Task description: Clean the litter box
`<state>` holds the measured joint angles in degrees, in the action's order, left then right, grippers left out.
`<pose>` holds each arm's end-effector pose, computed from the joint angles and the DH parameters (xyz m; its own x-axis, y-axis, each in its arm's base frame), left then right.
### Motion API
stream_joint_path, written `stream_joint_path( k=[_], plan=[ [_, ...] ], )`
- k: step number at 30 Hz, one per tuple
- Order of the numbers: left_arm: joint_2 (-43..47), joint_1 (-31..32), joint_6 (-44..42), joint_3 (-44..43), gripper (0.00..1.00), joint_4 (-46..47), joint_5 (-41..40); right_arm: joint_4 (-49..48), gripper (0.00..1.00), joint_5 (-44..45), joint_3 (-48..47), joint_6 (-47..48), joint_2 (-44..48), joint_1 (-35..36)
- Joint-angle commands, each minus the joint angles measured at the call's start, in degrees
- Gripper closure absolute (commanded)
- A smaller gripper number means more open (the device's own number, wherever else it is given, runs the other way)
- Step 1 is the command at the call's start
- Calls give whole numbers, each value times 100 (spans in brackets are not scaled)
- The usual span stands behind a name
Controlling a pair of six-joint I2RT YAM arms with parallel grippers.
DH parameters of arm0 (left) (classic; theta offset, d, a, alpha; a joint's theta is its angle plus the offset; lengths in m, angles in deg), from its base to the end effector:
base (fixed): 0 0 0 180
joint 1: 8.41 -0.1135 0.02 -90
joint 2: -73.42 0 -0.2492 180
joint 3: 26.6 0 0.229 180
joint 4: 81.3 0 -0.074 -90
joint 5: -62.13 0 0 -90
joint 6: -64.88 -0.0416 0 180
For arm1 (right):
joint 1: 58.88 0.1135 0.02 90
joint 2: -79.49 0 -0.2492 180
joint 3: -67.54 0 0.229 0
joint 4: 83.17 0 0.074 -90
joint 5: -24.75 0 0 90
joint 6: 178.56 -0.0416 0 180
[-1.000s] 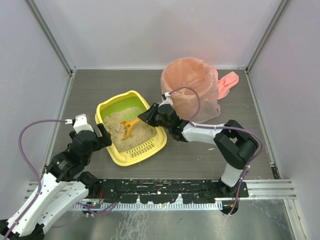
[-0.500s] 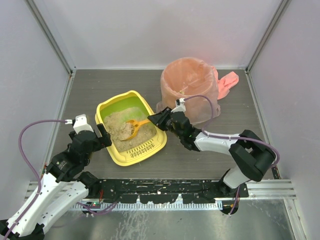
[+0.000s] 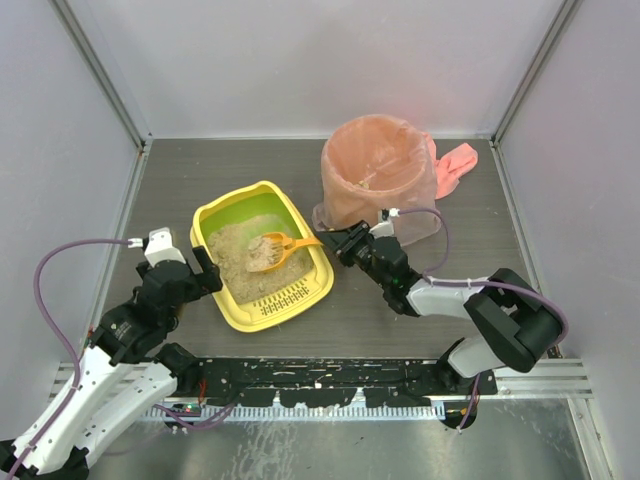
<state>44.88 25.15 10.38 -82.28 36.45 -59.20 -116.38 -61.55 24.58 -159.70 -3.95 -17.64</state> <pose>0.0907 -0.0342 0.2740 -0.4586 -0.2910 -0.8397 -0.1825 0.9556 -0.2316 0.2125 0.1828 0.1978 -0.6077 0.7231 -0.3284 -0.1070 0.3352 0.9361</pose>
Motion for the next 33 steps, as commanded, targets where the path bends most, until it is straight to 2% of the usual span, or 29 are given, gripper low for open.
stream_joint_path(
  k=[1,7,13,16,18,20,22,24,28,31,33],
  plan=[
    [24,-34,-34,-325,6,93,-209,-1312,99,-218,177,-421,386,-171],
    [81,-34,-28,-354,6,84,-233,-1768,99,-269,491,-646,586,-403],
    [160,-34,-24,-354,6,126,-272,-2391,99,-624,400,-824,317,-464],
    [170,-34,-26,-426,6,98,-283,-2249,99,-419,650,-1052,427,-683],
    [185,-33,-24,-429,6,97,-297,-2227,99,-661,416,-984,297,-570],
    [193,-39,-26,-376,6,153,-319,-2463,99,-891,224,-933,86,-438],
    [166,-34,-20,-379,6,176,-313,-2742,99,-801,427,-1140,6,-571],
    [143,-34,3,-424,6,143,-283,-2738,99,-637,565,-1379,-27,-661],
    [219,-34,9,-379,6,172,-348,-2975,99,-1044,146,-1317,-353,-430],
    [224,-36,0,-454,6,77,-364,-3037,99,-706,494,-1607,-316,-722],
    [276,-37,-6,-463,6,30,-413,-2976,99,-988,255,-1475,-396,-620]
  ],
)
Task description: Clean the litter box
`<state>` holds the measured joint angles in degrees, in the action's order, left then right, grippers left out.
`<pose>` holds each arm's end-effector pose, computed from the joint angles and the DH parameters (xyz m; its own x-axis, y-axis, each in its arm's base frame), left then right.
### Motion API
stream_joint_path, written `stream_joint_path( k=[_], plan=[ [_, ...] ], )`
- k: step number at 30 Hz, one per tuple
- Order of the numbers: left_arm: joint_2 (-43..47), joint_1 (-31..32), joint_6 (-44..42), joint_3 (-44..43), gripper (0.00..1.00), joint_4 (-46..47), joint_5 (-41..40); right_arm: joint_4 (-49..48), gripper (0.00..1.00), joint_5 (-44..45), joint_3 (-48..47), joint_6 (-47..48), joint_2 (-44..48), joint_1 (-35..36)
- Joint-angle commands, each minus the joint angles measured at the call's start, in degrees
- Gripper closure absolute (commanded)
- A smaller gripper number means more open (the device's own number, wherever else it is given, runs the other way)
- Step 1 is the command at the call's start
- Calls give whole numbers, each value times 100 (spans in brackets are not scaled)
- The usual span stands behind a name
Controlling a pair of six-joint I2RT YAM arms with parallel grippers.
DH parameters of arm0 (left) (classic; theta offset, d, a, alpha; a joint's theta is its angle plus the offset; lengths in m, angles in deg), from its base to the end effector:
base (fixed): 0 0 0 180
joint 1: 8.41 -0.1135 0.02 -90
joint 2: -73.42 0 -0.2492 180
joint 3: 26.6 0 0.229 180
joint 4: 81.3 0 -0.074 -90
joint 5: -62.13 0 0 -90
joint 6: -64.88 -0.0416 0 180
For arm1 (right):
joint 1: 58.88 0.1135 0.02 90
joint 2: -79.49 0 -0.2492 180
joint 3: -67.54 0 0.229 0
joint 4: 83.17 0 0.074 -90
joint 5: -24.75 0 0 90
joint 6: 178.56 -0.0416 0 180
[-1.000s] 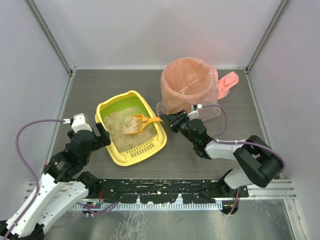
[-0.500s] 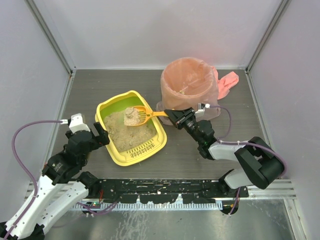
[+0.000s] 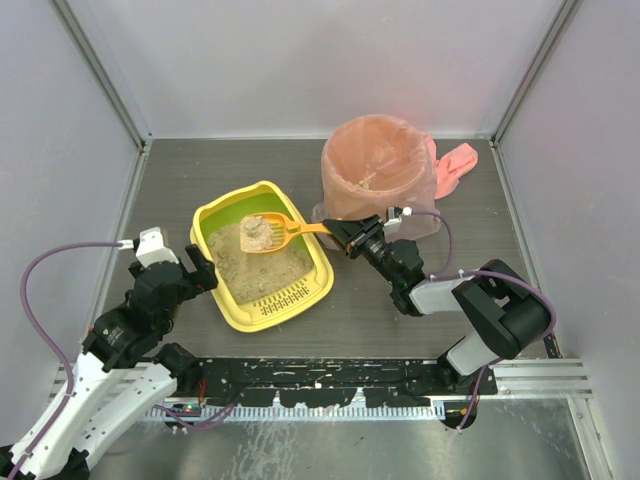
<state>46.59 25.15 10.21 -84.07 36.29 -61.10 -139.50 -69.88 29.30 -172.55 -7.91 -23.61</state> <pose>0.0852 -0.0292 0.2854 -0.4008 -0.3146 -0.8604 -0.1932 0.9471 -0.2562 0.2210 0.1604 0.2036 -0.6267 0.7709 -0.1139 -0.1684 0.0087 0.9857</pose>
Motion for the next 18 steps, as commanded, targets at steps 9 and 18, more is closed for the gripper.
stream_joint_path(
  k=[9,18],
  plan=[
    [163,-34,26,-179,6,109,-254,-741,99,-395,-598,-48,-248,145],
    [158,-34,44,-93,5,190,-198,-656,99,-284,-535,5,-233,145]
  ],
)
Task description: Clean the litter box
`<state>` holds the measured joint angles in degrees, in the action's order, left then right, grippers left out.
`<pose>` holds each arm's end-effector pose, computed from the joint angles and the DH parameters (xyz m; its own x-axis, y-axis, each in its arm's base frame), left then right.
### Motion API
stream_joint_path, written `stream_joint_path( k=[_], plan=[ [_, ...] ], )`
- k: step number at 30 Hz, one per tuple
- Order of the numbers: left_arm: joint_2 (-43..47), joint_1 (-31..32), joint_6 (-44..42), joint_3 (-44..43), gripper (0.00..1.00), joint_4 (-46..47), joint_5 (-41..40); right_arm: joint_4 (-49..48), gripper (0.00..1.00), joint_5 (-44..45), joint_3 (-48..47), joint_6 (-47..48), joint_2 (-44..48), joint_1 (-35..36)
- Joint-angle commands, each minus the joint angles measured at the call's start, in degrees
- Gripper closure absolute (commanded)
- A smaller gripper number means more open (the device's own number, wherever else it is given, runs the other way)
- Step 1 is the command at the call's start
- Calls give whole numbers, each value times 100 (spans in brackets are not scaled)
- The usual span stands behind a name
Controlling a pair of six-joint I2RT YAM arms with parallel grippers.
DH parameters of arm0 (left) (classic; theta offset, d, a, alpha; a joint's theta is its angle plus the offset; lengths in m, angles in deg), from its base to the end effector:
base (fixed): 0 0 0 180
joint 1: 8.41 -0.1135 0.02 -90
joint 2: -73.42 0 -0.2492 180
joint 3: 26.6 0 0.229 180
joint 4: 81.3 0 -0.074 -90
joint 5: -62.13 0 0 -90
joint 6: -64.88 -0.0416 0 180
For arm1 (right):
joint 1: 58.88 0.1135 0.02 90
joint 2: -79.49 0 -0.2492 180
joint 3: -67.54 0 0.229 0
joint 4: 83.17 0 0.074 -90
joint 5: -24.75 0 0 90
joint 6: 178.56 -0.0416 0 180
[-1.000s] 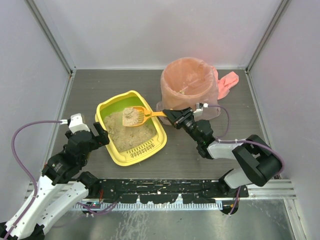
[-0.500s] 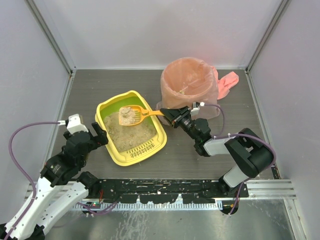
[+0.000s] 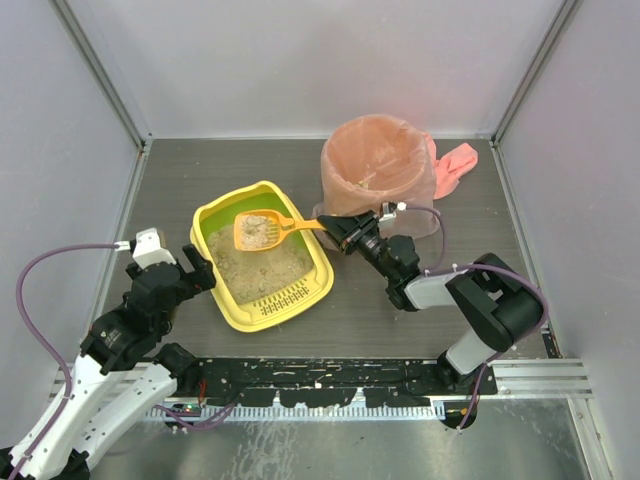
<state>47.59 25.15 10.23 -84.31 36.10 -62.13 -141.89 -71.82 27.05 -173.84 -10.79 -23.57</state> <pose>0.0824 -0.0265 0.2877 -0.3782 -0.3229 -0.8676 -0.2026 0.9433 -0.2628 0.2282 0.1675 0.2057 -0.6538 0.7502 -0.0990 -0.1811 -0.0281 0.9831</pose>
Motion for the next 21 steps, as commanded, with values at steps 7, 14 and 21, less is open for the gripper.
stream_joint_path(
  k=[7,14,21],
  plan=[
    [62,-34,47,-39,5,224,-102,-320,99,-189,-493,187,-31,267],
    [83,-34,88,6,5,223,-74,-399,99,-137,-397,117,-107,247],
    [62,-42,131,12,5,165,-58,-343,99,-117,-255,151,-14,170]
  ],
)
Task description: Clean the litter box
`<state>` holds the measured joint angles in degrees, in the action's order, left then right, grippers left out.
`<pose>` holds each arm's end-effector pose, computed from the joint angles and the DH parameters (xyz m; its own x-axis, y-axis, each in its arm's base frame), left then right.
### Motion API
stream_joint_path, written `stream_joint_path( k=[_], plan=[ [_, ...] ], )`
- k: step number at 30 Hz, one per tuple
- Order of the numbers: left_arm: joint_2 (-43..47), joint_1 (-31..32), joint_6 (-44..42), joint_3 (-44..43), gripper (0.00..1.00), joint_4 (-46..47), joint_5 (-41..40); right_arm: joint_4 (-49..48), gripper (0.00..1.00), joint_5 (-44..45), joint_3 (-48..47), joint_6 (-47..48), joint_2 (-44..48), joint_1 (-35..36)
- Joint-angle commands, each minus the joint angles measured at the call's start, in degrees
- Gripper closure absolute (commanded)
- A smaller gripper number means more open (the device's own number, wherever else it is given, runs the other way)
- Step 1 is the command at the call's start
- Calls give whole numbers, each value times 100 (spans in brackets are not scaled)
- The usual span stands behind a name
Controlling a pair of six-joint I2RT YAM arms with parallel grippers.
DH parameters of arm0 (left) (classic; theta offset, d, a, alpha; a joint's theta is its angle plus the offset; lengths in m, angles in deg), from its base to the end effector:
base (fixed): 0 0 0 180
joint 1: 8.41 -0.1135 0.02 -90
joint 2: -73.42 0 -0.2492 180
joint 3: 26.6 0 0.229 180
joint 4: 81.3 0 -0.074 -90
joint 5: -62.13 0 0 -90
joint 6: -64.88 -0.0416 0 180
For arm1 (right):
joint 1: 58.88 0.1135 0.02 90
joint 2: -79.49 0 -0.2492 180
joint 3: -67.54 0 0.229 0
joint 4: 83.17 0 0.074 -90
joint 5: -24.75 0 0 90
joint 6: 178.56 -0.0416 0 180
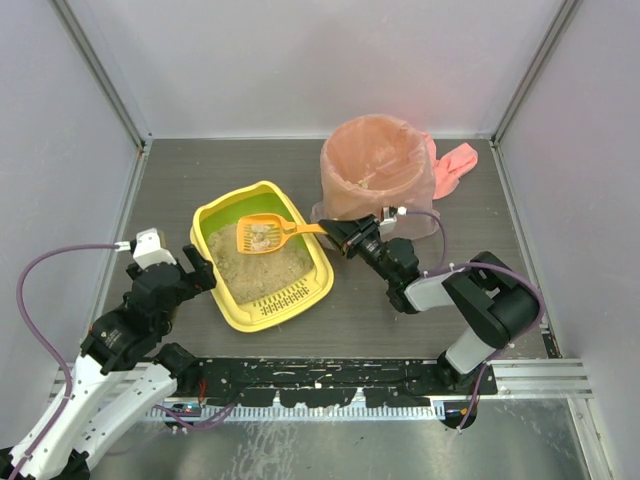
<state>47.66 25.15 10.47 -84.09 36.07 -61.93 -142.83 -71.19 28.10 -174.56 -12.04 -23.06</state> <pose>0.0824 -0.0267 0.2865 -0.3815 -0.3255 -0.8652 -0.2023 0.9427 -0.2655 0.2259 0.1684 0.1971 -0.6562 0.7500 -0.0827 -0.1530 -0.0248 0.9879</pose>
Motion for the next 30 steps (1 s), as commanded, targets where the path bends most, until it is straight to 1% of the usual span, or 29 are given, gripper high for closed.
stream_joint_path(
  k=[1,2,4,5,7,9,10,13,15,16,17,18,21,22,24,26,27,29,30],
  plan=[
    [76,-35,98,43,5,233,-58,-178,99,-174,-452,295,122,208],
    [61,-34,98,50,5,268,-42,-178,99,-85,-399,293,173,198],
    [9,-36,97,-42,5,213,14,-155,99,264,27,51,302,-82],
    [-14,-34,109,-78,5,149,1,-198,99,383,140,-53,339,-105],
    [16,-34,125,-41,5,152,-52,-88,99,19,-195,214,291,78],
    [39,-34,115,60,5,280,-33,150,99,-100,-451,476,267,295],
    [25,-36,114,63,5,298,5,132,99,-21,-349,485,289,257],
    [-59,-34,134,-85,5,137,27,-128,99,480,253,39,447,-91],
    [-21,-38,149,-29,5,161,-20,12,99,150,-61,276,425,45],
    [5,-34,143,40,5,247,-17,199,99,34,-268,492,411,253],
    [16,-34,141,116,5,327,14,425,99,16,-411,634,412,389],
    [-15,-39,141,116,5,364,51,440,99,29,-411,704,427,410],
    [-135,-36,172,-46,5,236,99,34,99,523,236,141,568,-30],
    [-137,-34,202,-55,5,184,72,-54,99,493,303,111,569,-66],
    [-51,-34,199,43,5,243,52,287,99,57,-143,479,491,167],
    [-4,-34,176,146,5,394,76,503,99,-9,-436,731,441,444],
    [-22,-38,168,126,5,391,102,424,99,100,-305,675,464,360],
    [-89,-36,178,-11,5,248,95,172,99,477,176,265,569,71],
    [-97,-34,206,-54,5,191,62,14,99,578,276,162,570,55]
  ],
)
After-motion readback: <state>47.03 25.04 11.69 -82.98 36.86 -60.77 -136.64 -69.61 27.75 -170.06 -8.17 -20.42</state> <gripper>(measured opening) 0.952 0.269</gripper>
